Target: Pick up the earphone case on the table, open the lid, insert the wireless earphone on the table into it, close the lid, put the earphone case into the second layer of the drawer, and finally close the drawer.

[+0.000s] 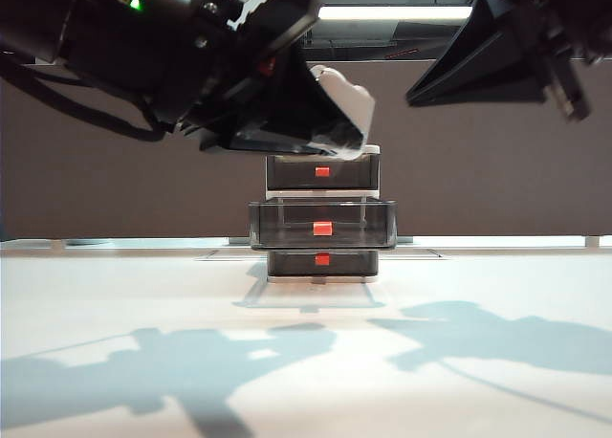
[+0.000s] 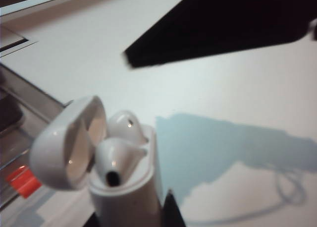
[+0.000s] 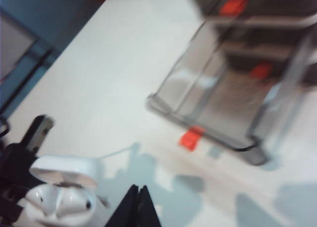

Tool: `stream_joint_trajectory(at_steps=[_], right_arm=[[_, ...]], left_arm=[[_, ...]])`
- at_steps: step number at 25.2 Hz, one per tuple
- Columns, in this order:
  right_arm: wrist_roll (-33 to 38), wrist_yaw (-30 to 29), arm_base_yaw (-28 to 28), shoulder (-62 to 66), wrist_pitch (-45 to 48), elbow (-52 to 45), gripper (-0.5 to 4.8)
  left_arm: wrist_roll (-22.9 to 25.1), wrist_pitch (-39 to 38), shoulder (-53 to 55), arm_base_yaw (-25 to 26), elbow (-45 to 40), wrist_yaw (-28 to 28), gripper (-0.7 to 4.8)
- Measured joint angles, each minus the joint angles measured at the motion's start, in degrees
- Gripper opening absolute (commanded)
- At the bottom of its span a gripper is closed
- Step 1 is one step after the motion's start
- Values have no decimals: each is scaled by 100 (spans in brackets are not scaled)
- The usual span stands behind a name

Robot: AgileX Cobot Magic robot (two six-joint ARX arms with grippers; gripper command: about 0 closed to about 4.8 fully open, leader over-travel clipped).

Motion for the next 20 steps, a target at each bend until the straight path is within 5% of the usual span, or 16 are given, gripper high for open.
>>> stream_joint_trajectory(at_steps=[6,20], right_arm=[[-9,-1467,-118,887,769,2,-5],[-4,-1775,-118,931,1156,4,-5]], left_arm=[[127,85,-2,-326,0,11,-6],[146,92,-2,-317,0,4,-6]])
